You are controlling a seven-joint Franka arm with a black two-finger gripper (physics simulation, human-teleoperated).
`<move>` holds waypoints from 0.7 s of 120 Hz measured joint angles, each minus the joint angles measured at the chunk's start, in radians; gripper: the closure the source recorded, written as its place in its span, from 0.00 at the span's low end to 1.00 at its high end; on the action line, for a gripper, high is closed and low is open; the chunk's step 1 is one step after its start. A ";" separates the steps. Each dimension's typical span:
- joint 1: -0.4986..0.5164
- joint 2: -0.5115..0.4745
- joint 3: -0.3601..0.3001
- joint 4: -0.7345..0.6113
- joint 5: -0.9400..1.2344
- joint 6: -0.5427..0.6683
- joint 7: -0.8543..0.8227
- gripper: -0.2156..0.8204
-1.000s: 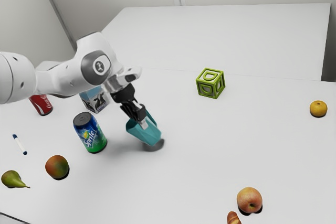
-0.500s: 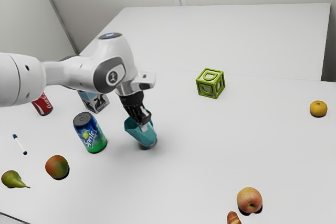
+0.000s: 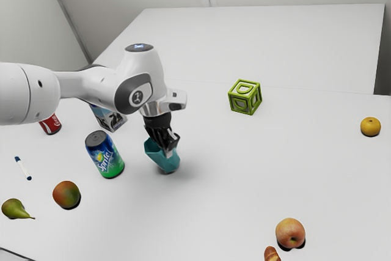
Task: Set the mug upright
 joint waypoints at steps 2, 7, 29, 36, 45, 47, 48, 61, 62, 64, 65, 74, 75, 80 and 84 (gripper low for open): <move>-0.002 0.000 0.000 0.000 0.000 0.000 -0.003 0.80; -0.006 -0.003 0.000 0.000 0.000 0.000 -0.009 0.74; -0.010 -0.044 -0.010 0.005 0.000 -0.006 -0.033 0.48; -0.007 -0.071 -0.016 0.010 -0.001 -0.016 -0.040 0.43; -0.006 -0.095 -0.022 0.036 -0.001 -0.037 -0.047 0.37; -0.006 -0.098 -0.022 0.046 -0.001 -0.044 -0.049 0.36; -0.007 -0.099 -0.023 0.050 -0.001 -0.047 -0.050 0.35; -0.006 -0.109 -0.033 0.133 -0.003 -0.102 -0.062 0.30; -0.005 -0.108 -0.035 0.143 -0.003 -0.107 -0.064 0.29; -0.003 -0.108 -0.039 0.160 -0.004 -0.116 -0.067 0.29; -0.003 -0.107 -0.040 0.169 -0.004 -0.121 -0.068 0.28; -0.006 -0.102 -0.046 0.267 -0.003 -0.178 -0.085 0.26; -0.006 -0.102 -0.046 0.277 -0.003 -0.185 -0.087 0.26; -0.014 -0.100 -0.042 0.324 -0.002 -0.219 -0.097 0.25; -0.035 -0.100 -0.024 0.355 -0.002 -0.245 -0.104 0.24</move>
